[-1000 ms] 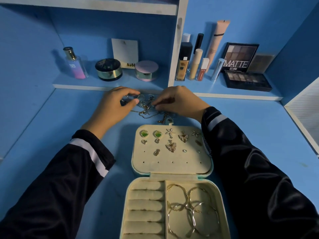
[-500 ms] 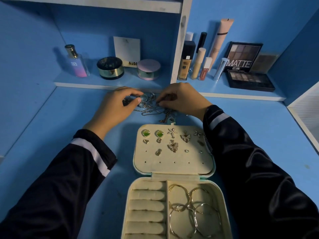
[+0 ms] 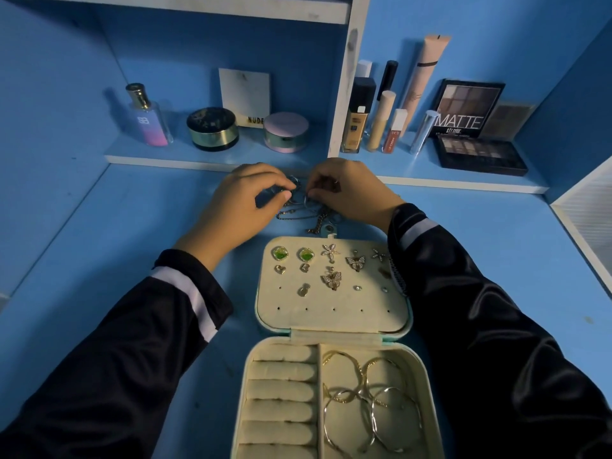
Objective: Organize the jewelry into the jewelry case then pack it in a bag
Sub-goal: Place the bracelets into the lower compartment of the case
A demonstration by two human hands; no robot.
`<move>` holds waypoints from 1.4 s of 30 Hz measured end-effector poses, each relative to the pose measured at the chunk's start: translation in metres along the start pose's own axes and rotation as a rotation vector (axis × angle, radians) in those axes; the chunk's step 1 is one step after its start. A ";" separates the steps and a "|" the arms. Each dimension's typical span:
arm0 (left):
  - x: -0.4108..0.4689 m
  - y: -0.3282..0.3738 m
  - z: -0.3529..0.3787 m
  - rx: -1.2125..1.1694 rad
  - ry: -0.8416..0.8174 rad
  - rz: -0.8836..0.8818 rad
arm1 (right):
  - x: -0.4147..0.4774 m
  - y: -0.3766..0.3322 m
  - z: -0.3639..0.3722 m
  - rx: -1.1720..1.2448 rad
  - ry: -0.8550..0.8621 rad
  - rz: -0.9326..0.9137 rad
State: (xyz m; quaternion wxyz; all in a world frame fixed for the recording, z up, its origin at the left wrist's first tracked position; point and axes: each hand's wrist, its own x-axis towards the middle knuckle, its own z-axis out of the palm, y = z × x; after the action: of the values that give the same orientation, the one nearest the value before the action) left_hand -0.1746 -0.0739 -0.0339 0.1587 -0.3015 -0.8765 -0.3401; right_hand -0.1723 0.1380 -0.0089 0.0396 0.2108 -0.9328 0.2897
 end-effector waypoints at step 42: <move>0.005 0.026 -0.006 0.017 0.032 -0.021 | -0.082 0.000 -0.025 0.506 0.548 0.288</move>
State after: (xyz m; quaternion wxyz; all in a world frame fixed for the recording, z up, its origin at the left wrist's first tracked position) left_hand -0.1610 -0.0607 -0.0142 0.1719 -0.2853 -0.8798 -0.3391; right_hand -0.0987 0.1825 -0.0039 0.1927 -0.0043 -0.8069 0.5584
